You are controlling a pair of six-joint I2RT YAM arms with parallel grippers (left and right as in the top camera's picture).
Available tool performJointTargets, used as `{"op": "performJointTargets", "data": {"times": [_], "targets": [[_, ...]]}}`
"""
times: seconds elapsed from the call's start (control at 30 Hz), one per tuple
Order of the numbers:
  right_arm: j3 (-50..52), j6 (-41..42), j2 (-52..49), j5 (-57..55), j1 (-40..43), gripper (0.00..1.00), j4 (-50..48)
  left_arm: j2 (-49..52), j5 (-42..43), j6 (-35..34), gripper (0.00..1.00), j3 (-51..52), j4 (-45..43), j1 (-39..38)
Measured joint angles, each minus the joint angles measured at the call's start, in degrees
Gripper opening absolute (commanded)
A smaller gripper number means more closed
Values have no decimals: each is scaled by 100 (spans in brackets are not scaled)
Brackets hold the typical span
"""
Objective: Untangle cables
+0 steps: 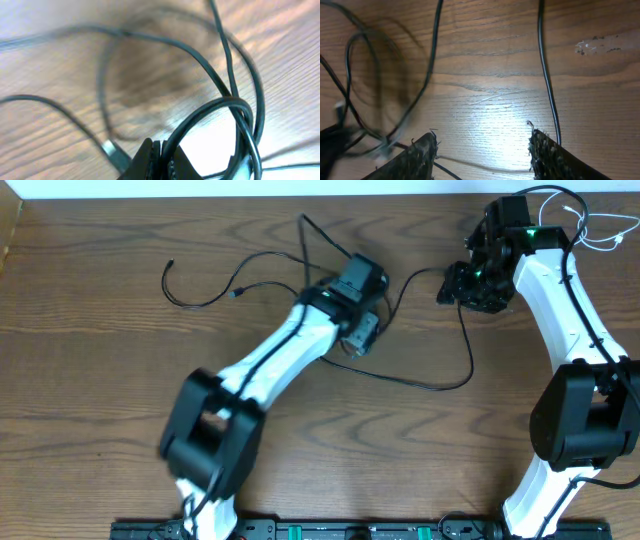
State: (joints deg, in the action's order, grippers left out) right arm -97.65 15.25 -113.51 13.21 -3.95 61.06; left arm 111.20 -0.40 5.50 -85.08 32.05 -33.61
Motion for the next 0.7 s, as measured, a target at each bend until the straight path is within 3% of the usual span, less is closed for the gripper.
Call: {"op": "performJointTargets", "data": {"times": [0.27,0.43,0.6,0.7], "targets": [[0,-44,0,2,-68,58,-2,-2096,87,-501,7,0,254,308],[0,-146,0,7,-260,58,-2,-2879,136,-748,7,0,256,439],[0,-208,0,70,-372,50,-2,-3388,155,-1110,7,0,264,632],[0,-400,0,529,-402,53,-155,-3650,380,-1307,7,0,264,791]]}}
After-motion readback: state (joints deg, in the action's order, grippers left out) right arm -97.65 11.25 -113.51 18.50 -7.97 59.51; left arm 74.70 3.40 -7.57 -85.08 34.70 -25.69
